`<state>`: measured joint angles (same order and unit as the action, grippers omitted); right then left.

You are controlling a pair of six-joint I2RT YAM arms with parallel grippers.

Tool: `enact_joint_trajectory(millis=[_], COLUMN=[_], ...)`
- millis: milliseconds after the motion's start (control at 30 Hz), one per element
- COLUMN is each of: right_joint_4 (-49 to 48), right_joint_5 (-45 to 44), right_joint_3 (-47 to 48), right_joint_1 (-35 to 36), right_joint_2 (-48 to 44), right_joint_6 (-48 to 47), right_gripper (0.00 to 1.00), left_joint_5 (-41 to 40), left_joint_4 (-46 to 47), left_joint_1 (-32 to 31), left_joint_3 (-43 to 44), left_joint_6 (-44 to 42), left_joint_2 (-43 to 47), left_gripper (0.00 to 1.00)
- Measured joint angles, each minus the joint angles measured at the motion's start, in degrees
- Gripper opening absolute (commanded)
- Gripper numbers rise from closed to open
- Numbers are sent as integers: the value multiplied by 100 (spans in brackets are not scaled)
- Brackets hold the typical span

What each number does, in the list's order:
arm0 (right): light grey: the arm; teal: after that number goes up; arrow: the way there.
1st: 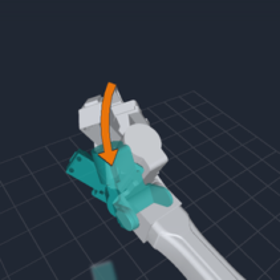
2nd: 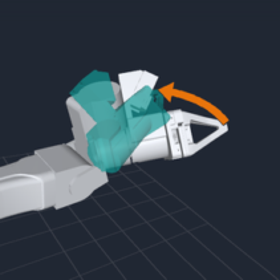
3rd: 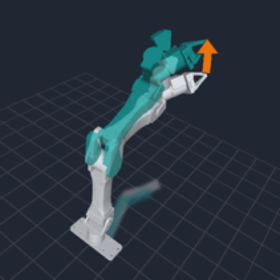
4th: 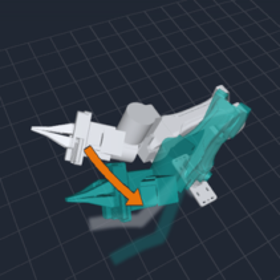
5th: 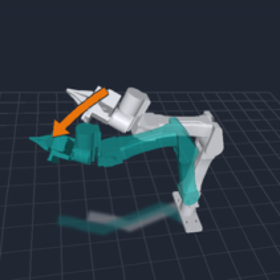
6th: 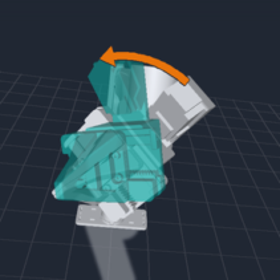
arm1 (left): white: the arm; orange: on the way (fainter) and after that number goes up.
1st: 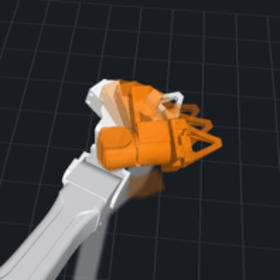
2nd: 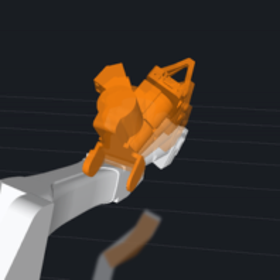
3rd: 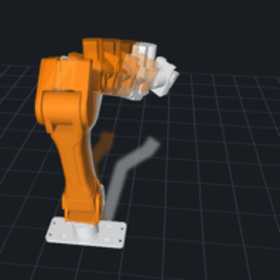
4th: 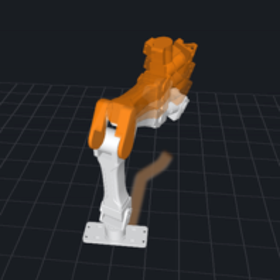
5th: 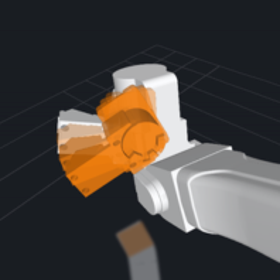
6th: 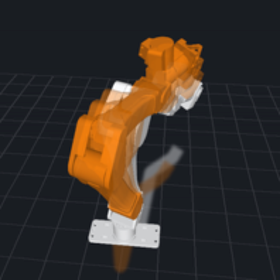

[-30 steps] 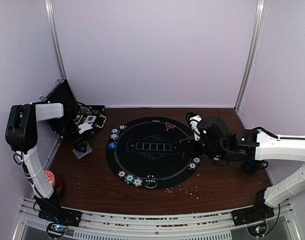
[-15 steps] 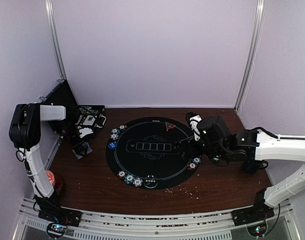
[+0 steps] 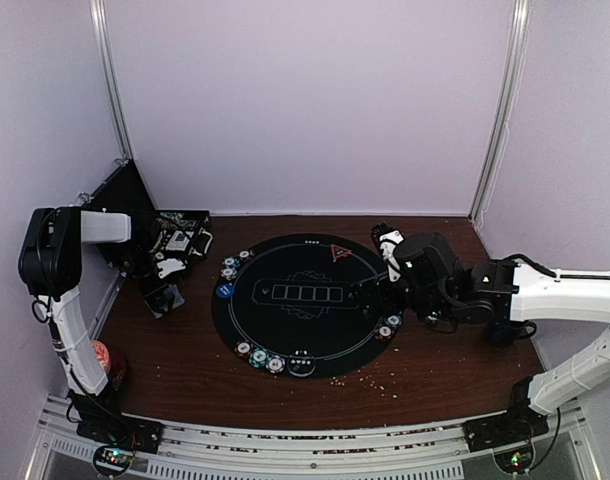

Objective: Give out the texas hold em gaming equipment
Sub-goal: Adjust the poker card at the center of the board.

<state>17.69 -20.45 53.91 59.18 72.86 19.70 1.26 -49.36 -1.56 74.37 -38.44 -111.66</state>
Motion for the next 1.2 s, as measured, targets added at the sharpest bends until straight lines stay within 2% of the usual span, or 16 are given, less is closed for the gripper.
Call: enact_joint_trajectory(millis=[400,567,867,933,1033,1200], right_joint_4=[0,0,0,0,0,2], right_joint_5=[-39,-48,-81,-87,-101,-107], right_joint_3=[0,0,0,0,0,0], right_joint_1=[2,2,2,2,2,2], right_joint_2=[0,0,0,0,17,70], right_joint_6=[-2,-2,-2,-2,-2,-2], right_gripper=[100,100,100,100,100,100], left_joint_5=[0,52,114,120,140,140], left_joint_4=[26,57,184,188,195,332], left_joint_1=[2,4,9,9,13,13], left_joint_3=[-35,-92,-243,-245,-254,-374], left_joint_6=[-72,-94,-181,-199,-219,-275], left_joint_2=[7,55,212,216,227,260], left_gripper=[70,57,47,48,62,63])
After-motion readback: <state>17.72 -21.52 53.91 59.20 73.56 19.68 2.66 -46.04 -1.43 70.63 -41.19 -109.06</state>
